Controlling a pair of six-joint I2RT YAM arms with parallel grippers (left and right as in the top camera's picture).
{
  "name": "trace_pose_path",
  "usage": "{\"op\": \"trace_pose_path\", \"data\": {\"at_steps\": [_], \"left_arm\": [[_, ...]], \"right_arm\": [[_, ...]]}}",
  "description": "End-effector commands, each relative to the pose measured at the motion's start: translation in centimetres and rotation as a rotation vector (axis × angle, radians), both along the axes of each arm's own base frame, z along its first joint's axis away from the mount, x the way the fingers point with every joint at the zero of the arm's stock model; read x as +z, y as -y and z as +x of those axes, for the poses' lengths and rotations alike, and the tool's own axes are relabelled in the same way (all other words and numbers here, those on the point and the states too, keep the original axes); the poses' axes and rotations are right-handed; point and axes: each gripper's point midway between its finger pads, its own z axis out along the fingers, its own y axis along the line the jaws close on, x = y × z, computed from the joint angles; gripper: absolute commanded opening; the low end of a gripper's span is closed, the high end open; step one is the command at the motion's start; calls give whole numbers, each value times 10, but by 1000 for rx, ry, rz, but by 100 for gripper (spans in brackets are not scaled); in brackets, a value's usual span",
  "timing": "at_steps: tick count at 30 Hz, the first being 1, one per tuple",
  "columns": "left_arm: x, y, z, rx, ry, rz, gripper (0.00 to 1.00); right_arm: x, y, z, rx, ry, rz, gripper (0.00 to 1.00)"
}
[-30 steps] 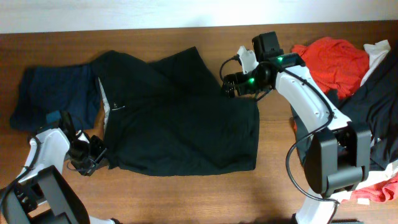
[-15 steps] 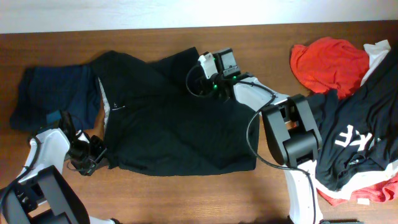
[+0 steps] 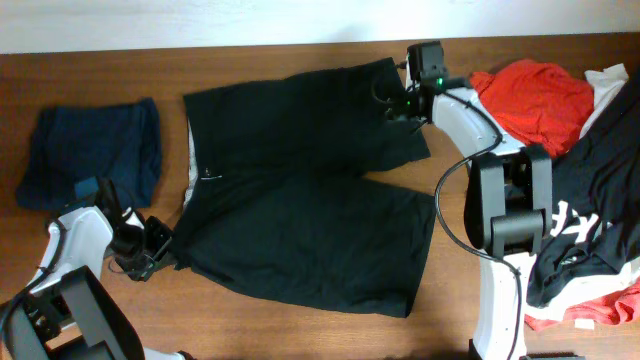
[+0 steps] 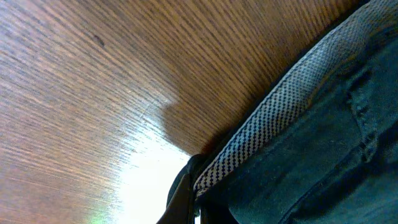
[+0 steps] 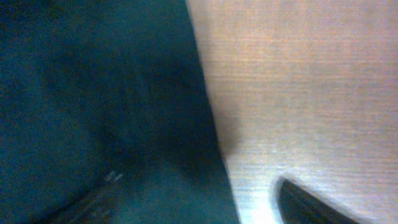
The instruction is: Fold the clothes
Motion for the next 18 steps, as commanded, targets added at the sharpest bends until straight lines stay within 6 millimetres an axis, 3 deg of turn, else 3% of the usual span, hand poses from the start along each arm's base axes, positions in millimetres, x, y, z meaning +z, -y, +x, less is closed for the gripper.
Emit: {"op": "trace_pose_path", "data": {"at_steps": [1,2,4,7,10,13,17,18], "left_arm": [[2,-5,7,-15,43,25,2],[2,-6,9,-15,51,28,1],[2,-7,11,-15,59,32,2],[2,-8,13,-15,68,37,2],[2,-8,13,-15,70,37,2],[2,-8,13,-15,70,37,2],[2,-8,13,-15,70,37,3],[2,-8,13,-15,70,36,3]], "right_arm": [[79,3,-16,-13,-8,-9,99],[98,2,-38,-4,-77,5,98],[116,8,-71,-61,-180,30,99],[129,29,-134,-392,-401,177,99],[141,37,-166,-459,-536,312,99],[163,24,-187,-373,-542,408,99],[186,15,-241,-389,-505,456,99],[187,12,-264,-413,-485,484,99]]}}
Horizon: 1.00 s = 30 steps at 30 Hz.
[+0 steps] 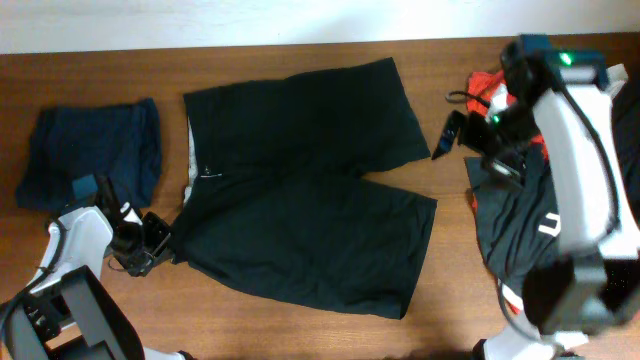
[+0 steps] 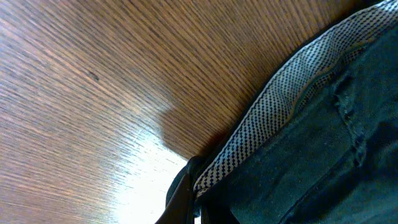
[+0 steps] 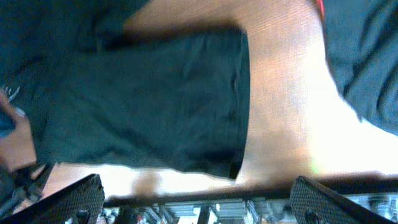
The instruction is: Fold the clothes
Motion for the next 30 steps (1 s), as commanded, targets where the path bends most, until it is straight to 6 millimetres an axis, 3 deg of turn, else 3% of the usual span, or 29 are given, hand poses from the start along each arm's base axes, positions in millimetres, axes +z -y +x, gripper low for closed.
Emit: {"op": "trace_pose_path", "data": {"at_steps": [1,4,7,10,13,16,21,28,30], "left_arm": [[3,-2,1,-12,16,11,3],[3,-1,1,-13,19,4,1],[4,6,2,-39,18,1,1],[3,28,6,-170,21,18,0],[2,37,6,-225,10,42,1],[1,41,3,-251,-10,58,0],[3,45,-16,-254,-85,31,1],[4,43,-29,-258,-141,41,1],[4,43,-33,-261,-159,40,0]], "right_arm": [[7,-13,-45,-68,45,61,99],[-25,-37,-104,-160,40,184,99],[-66,-50,-136,-205,-13,194,99],[-114,-80,-157,-158,-99,210,99],[-142,-103,-169,-151,-161,197,99],[-170,-104,-177,-213,-163,87,98],[-190,-89,-180,-255,-135,-9,79],[-202,-75,-172,-298,-110,-106,4],[-209,-69,-174,-296,-127,-151,4]]}}
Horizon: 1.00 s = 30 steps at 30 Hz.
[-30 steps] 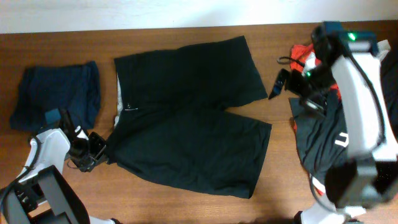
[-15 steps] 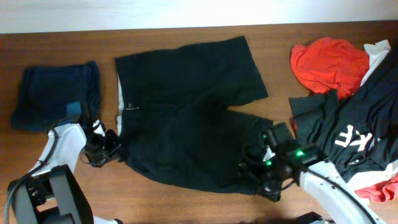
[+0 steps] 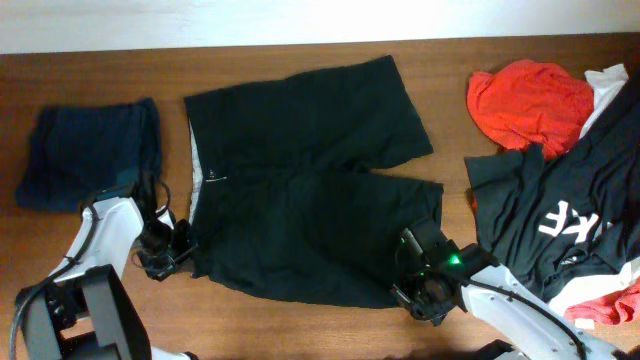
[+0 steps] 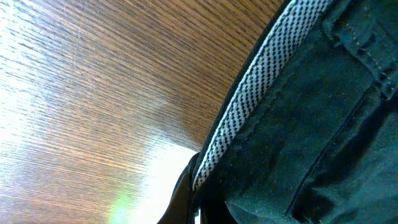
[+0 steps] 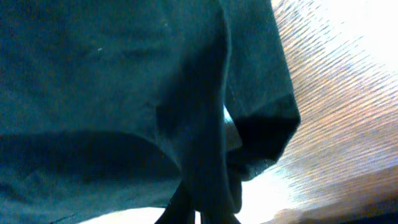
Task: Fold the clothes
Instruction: 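Grasp the bottom hems of both legs with both grippers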
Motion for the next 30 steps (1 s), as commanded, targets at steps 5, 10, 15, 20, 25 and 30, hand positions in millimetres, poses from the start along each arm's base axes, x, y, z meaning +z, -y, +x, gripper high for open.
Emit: {"op": "trace_pose_path", "data": {"at_steps": [5,10,15,20,25,30], "left_arm": [[7,2,-17,-114,-37,-13,27],[24,5,-19,-51,-6,8,57],[27,14,-28,392,-124,-10,65],[-4,27,-44,560,-179,-39,65],[-27,29,-43,554,-114,-58,15],[-26,15,-43,405,-62,8,0]], "right_arm": [[-7,23,9,-28,38,-121,4],[-6,22,14,-27,55,-116,4],[-6,20,14,-6,61,-105,4],[-6,16,13,-3,51,-85,4],[-6,16,12,-4,50,-86,4],[-4,16,13,6,51,-87,4]]}}
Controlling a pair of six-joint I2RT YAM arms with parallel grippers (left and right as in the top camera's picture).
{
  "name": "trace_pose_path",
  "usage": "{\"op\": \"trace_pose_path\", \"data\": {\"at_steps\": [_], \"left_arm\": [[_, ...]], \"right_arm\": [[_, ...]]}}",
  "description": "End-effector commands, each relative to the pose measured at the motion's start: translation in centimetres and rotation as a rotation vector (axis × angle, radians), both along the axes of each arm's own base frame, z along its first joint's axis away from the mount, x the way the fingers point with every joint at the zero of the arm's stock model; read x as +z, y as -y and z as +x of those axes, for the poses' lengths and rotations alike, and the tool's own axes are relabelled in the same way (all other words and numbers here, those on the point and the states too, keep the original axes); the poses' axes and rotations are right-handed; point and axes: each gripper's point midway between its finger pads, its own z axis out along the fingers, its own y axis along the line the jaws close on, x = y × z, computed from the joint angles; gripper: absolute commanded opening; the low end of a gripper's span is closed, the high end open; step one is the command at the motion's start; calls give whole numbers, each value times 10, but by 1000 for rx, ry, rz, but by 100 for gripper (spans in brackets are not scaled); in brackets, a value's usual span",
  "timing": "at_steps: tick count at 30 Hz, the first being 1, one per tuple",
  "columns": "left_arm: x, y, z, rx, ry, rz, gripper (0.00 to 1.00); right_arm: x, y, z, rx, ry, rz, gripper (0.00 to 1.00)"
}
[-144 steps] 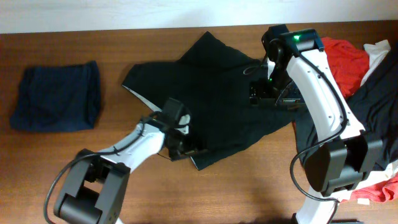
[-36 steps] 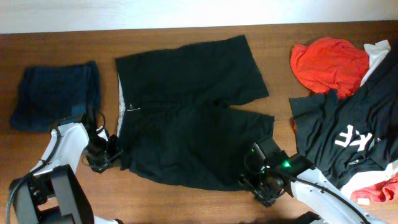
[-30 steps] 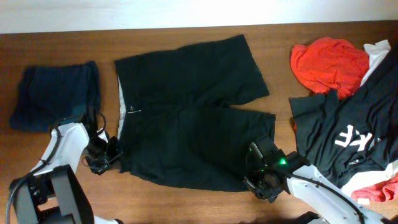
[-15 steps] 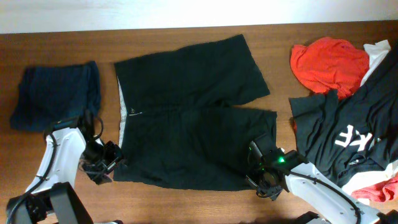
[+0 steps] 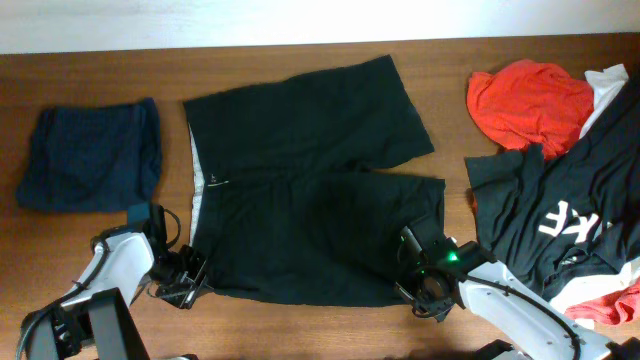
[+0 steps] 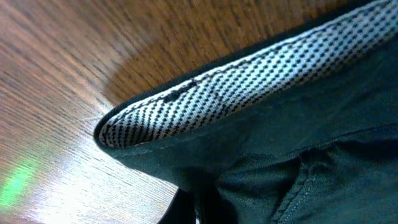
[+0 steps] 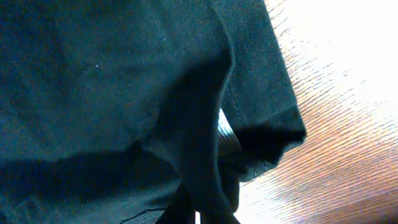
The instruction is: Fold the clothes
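Note:
Black shorts (image 5: pixel 300 170) lie spread on the wooden table, waistband to the left. My left gripper (image 5: pixel 185 285) is shut on the near waistband corner (image 6: pixel 205 106), whose dotted lining shows lifted off the wood. My right gripper (image 5: pixel 425 290) is shut on the hem corner (image 7: pixel 249 112) of the near leg, with cloth bunched between the jaws. A folded dark blue garment (image 5: pixel 90 155) rests at the far left.
At the right edge lies a heap of clothes: a red garment (image 5: pixel 530 100), a black shirt with white print (image 5: pixel 570 225), and a white piece (image 5: pixel 610 85). Bare wood (image 5: pixel 80 240) shows around the left arm.
My left gripper has moved nearer and slightly right with the waistband corner, which now curls up off the table. The right gripper keeps its hold on the leg hem, nearly unmoved.
At first my left gripper held the waistband corner while my right gripper was at the far leg's hem. The right arm was then raised above the clothes heap, later shut on the near leg's hem corner. Both near corners are now gripped and drawn inward slightly.

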Motion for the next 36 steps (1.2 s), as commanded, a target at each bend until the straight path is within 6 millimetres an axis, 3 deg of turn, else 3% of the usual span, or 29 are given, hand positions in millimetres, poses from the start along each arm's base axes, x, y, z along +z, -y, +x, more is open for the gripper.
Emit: {"op": "trace_pose_path", "data": {"at_steps": [1,2,4,6,9,14,17,20,23,28,31,36], "left_arm": [[27,-29,7,-178,71,153,0],[50,-39,14,-236,131,212,0],[78,-45,22,-302,214,264,0],[118,-47,31,-418,352,319,0],[156,-46,26,-429,436,361,3],[184,-40,4,-475,432,358,1],[194,-39,-3,-506,414,349,1],[201,-42,11,-479,458,373,1],[203,-46,41,-412,529,382,1],[188,-60,102,-372,596,404,1],[175,-68,142,-355,646,414,1],[154,-58,219,-376,839,328,1]], "right_arm": [[16,8,4,19,7,-47,4],[31,15,7,25,16,-92,4],[54,20,15,58,59,-128,4],[98,27,28,84,148,-168,4],[156,37,36,95,270,-196,4],[233,41,39,255,479,-188,4],[258,42,48,319,573,-213,4],[286,27,88,480,752,-261,4],[291,5,140,611,857,-323,4],[270,-2,208,559,870,-437,4],[252,7,243,502,863,-458,4],[234,31,288,408,880,-490,4]]}}
